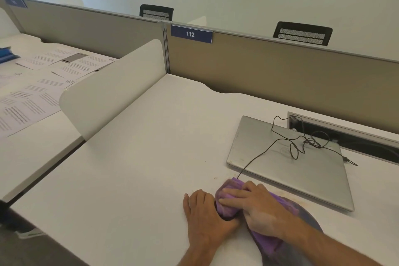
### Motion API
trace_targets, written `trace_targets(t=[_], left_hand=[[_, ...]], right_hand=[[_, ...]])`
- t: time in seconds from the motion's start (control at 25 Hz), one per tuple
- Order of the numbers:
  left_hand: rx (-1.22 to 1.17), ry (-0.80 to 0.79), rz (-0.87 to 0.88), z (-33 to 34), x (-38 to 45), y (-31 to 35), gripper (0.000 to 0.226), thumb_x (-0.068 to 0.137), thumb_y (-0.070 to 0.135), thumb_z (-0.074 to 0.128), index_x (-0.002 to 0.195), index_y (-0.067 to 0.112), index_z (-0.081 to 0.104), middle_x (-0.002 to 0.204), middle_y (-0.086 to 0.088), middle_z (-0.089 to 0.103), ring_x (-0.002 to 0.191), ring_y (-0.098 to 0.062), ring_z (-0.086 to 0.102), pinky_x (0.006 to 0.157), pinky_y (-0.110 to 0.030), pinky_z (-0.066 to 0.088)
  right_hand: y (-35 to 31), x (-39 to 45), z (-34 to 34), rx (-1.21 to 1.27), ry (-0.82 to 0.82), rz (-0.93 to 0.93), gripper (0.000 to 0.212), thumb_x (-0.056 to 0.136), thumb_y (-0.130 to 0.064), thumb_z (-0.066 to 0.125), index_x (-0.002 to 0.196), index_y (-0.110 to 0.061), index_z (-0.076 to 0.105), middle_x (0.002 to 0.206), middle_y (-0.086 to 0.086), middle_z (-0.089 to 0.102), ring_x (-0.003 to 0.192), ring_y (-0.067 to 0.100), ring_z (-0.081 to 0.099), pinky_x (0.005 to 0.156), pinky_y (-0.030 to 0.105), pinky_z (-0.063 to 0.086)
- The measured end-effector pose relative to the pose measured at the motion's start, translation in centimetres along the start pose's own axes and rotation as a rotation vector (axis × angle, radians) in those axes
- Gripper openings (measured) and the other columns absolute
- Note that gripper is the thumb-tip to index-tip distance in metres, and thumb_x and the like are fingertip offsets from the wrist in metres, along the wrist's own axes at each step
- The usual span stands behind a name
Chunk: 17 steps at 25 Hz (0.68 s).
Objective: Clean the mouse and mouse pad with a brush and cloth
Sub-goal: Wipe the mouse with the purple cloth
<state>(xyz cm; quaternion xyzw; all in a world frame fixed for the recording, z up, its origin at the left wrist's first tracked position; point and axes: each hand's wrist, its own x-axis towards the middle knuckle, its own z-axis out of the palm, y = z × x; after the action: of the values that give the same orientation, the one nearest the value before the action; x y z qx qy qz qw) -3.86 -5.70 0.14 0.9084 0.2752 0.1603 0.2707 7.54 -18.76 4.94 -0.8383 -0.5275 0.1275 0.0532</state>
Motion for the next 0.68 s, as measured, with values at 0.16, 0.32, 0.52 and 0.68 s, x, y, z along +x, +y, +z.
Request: trace_targets(t=[0.16,0.32,0.52,0.68], left_hand=[[-0.059,0.056,0.013,-0.3,-0.3,-0.1,0.07,0.046,0.084,0.068,0.072,0.024,0.044,0.079,0.01,0.042,0.092,-0.023,0.054,0.11,-0.056,0.035],[-0.03,0.021,-0.002,-0.2,-0.5,-0.3,0.075,0.046,0.092,0.065,0.073,0.024,0.046,0.082,0.009,0.044,0.096,-0.022,0.052,0.114,-0.053,0.03],[-0.01,0.03,-0.023,0.0,-0.5,-0.1,0.063,0.048,0.081,0.067,0.072,0.028,0.043,0.081,0.011,0.043,0.095,-0.02,0.053,0.111,-0.056,0.034],[-0.026,0.088,-0.009,0.1,-0.5,0.0,0.063,0.045,0.079,0.068,0.07,0.029,0.04,0.078,0.012,0.039,0.088,-0.02,0.053,0.107,-0.057,0.04]], right_hand=[[1.1,2.2,-1.1,0.133,-0.006,0.162,0.062,0.087,-0.016,0.038,0.13,-0.062,0.039,0.132,-0.031,0.052,0.094,0.01,0.036,0.093,0.033,0.037],[1.1,2.9,-1.6,0.12,0.0,0.209,0.061,0.087,-0.016,0.04,0.129,-0.06,0.037,0.105,-0.033,0.053,0.093,0.012,0.04,0.09,0.034,0.039],[-0.3,0.2,0.1,-0.07,0.047,-0.038,0.055,0.086,-0.022,0.042,0.13,-0.054,0.034,0.142,-0.032,0.044,0.1,0.016,0.045,0.08,0.038,0.043],[-0.2,0.3,-0.3,-0.007,-0.031,0.045,0.058,0.09,-0.023,0.033,0.133,-0.062,0.029,0.136,-0.049,0.03,0.098,0.01,0.033,0.087,0.033,0.035]])
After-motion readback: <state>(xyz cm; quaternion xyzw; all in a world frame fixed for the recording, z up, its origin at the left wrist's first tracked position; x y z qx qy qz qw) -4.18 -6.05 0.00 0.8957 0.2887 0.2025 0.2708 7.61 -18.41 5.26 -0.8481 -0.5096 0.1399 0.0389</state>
